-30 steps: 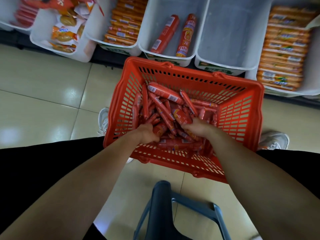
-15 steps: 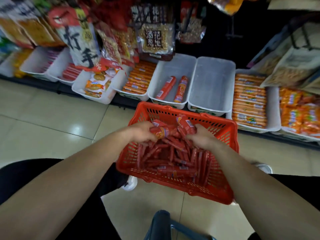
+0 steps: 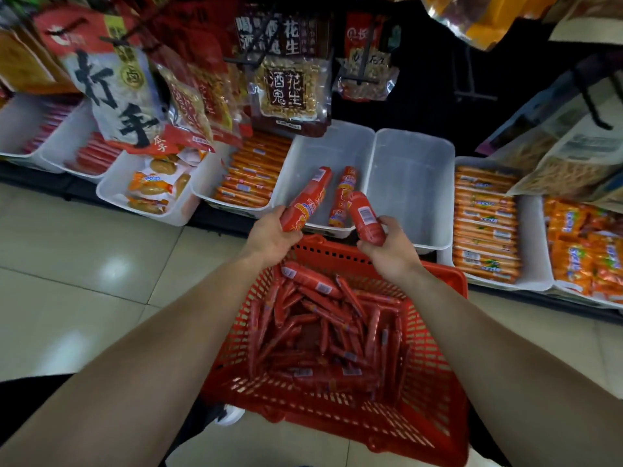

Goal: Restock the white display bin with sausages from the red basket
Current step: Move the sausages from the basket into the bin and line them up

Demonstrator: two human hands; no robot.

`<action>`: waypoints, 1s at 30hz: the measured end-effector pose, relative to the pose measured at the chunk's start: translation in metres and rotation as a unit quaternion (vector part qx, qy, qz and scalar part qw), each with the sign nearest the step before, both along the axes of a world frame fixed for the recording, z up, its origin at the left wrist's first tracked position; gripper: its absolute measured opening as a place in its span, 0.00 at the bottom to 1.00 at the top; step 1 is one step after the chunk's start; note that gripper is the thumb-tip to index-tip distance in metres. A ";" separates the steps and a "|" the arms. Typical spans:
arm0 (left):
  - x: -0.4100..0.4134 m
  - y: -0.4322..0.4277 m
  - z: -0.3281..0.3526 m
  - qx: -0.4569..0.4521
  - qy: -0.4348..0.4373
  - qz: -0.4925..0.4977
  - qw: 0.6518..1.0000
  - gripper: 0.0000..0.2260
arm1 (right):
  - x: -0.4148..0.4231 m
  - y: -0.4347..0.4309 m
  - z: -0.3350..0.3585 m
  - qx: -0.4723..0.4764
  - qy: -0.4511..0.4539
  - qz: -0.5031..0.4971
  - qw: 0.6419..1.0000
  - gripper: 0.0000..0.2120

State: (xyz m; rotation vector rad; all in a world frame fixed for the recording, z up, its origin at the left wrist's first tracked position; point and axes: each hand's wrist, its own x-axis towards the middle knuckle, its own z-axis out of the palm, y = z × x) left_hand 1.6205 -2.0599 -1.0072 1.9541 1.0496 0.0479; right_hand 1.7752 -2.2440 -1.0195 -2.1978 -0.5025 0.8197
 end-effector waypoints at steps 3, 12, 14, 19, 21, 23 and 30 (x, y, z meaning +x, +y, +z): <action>0.033 0.023 -0.019 0.014 -0.013 0.012 1.000 0.23 | 0.018 0.026 -0.013 0.004 0.005 -0.026 1.000 0.30; 0.081 0.057 -0.056 0.068 -0.025 0.010 0.997 0.20 | 0.046 0.110 -0.037 0.016 -0.008 -0.015 1.000 0.19; 0.070 0.056 -0.060 0.081 -0.009 0.009 0.997 0.22 | 0.037 0.107 -0.039 0.002 -0.027 0.024 0.999 0.16; 0.039 0.044 -0.045 0.090 0.024 -0.010 0.996 0.22 | 0.015 0.071 -0.042 -0.003 -0.005 0.018 1.000 0.10; 0.023 0.035 -0.036 0.095 0.047 -0.024 0.994 0.23 | 0.007 0.054 -0.038 -0.005 -0.003 0.007 1.000 0.11; 0.007 0.022 -0.026 0.095 0.066 -0.030 0.993 0.21 | 0.000 0.036 -0.032 -0.001 -0.019 -0.004 1.000 0.13; -0.055 -0.036 -0.020 0.095 0.111 -0.032 0.989 0.17 | -0.023 -0.029 -0.015 -0.021 -0.043 -0.001 0.999 0.12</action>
